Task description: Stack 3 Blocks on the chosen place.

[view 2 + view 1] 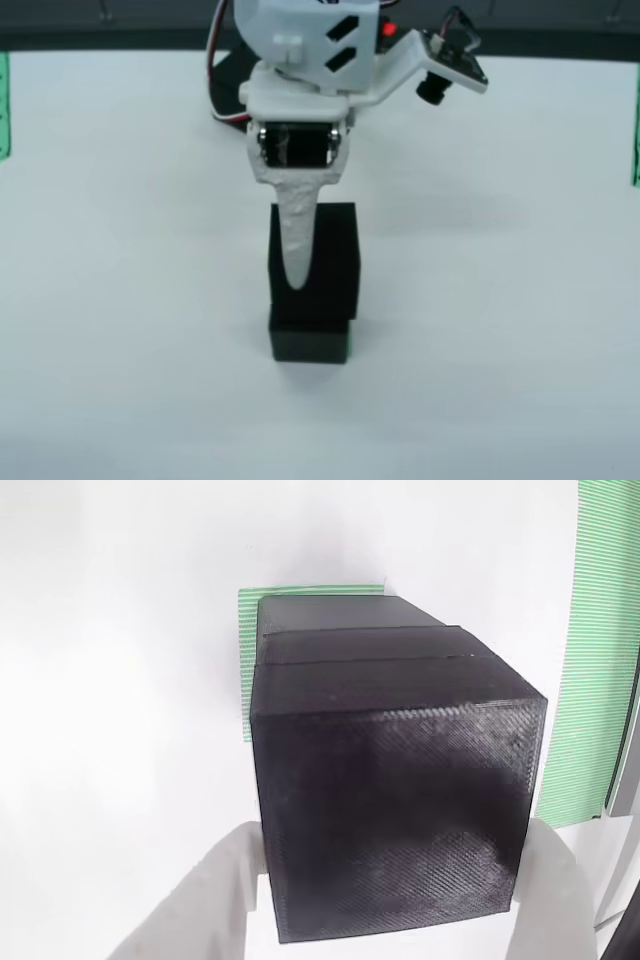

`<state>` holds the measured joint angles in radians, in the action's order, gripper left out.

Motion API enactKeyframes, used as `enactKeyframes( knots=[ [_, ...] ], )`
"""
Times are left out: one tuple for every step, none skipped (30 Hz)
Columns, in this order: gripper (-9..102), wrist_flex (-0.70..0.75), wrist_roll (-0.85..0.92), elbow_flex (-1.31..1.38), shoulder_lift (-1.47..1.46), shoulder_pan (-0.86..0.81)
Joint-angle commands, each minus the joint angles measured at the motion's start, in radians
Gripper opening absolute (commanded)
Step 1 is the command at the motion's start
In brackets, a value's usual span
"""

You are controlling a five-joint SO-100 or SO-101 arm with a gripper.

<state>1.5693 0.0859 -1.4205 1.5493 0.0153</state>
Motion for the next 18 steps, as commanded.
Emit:
enactKeyframes(
  knots=[
    [30, 0.003, 0.006, 0.018, 0.009, 0.003],
    [31, 0.002, 0.006, 0.020, 0.008, 0.002],
    [31, 0.000, 0.006, 0.020, 0.006, 0.000],
    [31, 0.000, 0.006, 0.020, 0.006, 0.000],
    [31, -0.002, 0.006, 0.021, 0.005, 0.000],
    [31, -0.002, 0.006, 0.023, 0.003, 0.000],
    [31, -0.002, 0.006, 0.025, 0.003, -0.002],
    [32, -0.002, 0.006, 0.026, 0.003, -0.003],
    [32, -0.002, 0.006, 0.031, 0.002, -0.005],
    [32, -0.002, 0.008, 0.035, 0.000, -0.006],
    [32, -0.002, 0.008, 0.040, -0.003, -0.008],
    [33, -0.002, 0.008, 0.043, -0.005, -0.009],
    [33, -0.002, 0.009, 0.046, -0.006, -0.011],
    [33, -0.002, 0.011, 0.051, -0.009, -0.012],
    [33, -0.002, 0.011, 0.057, -0.012, -0.014],
    [33, -0.002, 0.011, 0.061, -0.014, -0.015],
    [33, -0.002, 0.011, 0.066, -0.015, -0.017],
    [33, -0.002, 0.011, 0.072, -0.015, -0.018]
  ],
)
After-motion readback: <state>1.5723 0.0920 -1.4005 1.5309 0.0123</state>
